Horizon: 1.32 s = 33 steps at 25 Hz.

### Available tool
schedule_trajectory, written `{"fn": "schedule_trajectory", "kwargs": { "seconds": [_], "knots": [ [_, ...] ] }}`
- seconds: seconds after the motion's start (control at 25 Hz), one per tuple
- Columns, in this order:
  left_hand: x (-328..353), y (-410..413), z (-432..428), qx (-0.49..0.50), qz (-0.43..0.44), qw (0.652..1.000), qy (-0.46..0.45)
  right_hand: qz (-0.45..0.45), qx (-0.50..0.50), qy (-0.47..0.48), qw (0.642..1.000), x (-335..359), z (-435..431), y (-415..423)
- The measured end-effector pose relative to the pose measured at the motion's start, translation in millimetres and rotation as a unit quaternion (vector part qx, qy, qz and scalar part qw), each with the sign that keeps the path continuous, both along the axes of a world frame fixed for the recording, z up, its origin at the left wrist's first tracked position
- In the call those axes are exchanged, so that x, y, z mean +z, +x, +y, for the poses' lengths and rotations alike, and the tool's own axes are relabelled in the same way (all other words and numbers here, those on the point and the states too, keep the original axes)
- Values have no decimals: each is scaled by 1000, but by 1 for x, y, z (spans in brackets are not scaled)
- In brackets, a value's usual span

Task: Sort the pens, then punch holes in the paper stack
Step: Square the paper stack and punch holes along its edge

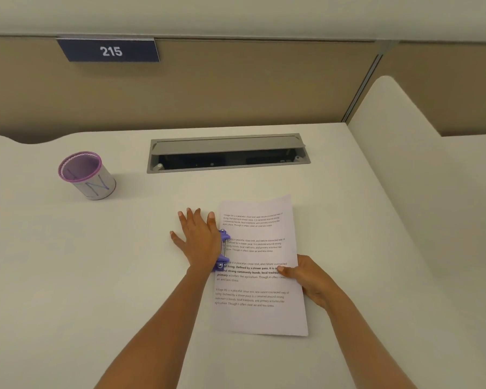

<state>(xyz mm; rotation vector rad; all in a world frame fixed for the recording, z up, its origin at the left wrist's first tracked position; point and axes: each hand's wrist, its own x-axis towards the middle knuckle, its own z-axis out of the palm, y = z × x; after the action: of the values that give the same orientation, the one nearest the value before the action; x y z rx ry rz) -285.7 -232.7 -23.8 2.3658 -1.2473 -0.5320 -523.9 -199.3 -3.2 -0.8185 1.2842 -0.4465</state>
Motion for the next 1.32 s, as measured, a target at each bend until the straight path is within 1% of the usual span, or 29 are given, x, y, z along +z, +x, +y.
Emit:
{"fn": "schedule_trajectory", "kwargs": {
  "seconds": [0.08, 0.28, 0.44, 0.56, 0.64, 0.72, 0.76, 0.84, 0.92, 0.96, 1.04, 1.12, 1.2, 1.32],
  "knots": [
    [5, 0, 9, 27, 50, 998, -24, -2, 4, -3, 1000, 5, -2, -4],
    [16, 8, 45, 93, 108, 986, -84, -9, -2, -24, 1000, 12, -7, -15],
    [16, 6, 79, 98, 121, 983, -94, -1, -6, -31, 1000, 15, -7, -28],
    [23, 0, 96, 121, 127, 979, -106, -4, -13, -39, 999, 18, -4, -43],
    [30, -12, 108, 110, 144, 973, -143, -13, -26, -41, 999, 20, -3, -55],
    [35, -33, 120, 77, 183, 962, -187, -17, -38, -42, 998, 21, -2, -69],
    [36, -45, 125, 61, 207, 957, -192, -18, -42, -42, 998, 23, -1, -76],
    [36, -68, 127, 37, 254, 953, -163, -26, -46, -41, 998, 27, 0, -90],
    [36, -86, 118, 16, 306, 946, -104, -38, -44, -40, 998, 33, 0, -104],
    [36, -92, 111, 11, 340, 938, -70, -41, -42, -38, 998, 36, 0, -110],
    [38, -105, 95, 9, 417, 909, -19, -41, -38, -33, 998, 39, -1, -123],
    [39, -113, 81, 11, 463, 886, 3, -38, -33, -30, 998, 42, -4, -131],
    [39, -123, 68, 9, 472, 882, 7, -35, -34, -31, 998, 43, -7, -139],
    [34, -137, 51, 18, 443, 896, 15, -26, -50, -29, 998, 41, -15, -150]
  ]
}}
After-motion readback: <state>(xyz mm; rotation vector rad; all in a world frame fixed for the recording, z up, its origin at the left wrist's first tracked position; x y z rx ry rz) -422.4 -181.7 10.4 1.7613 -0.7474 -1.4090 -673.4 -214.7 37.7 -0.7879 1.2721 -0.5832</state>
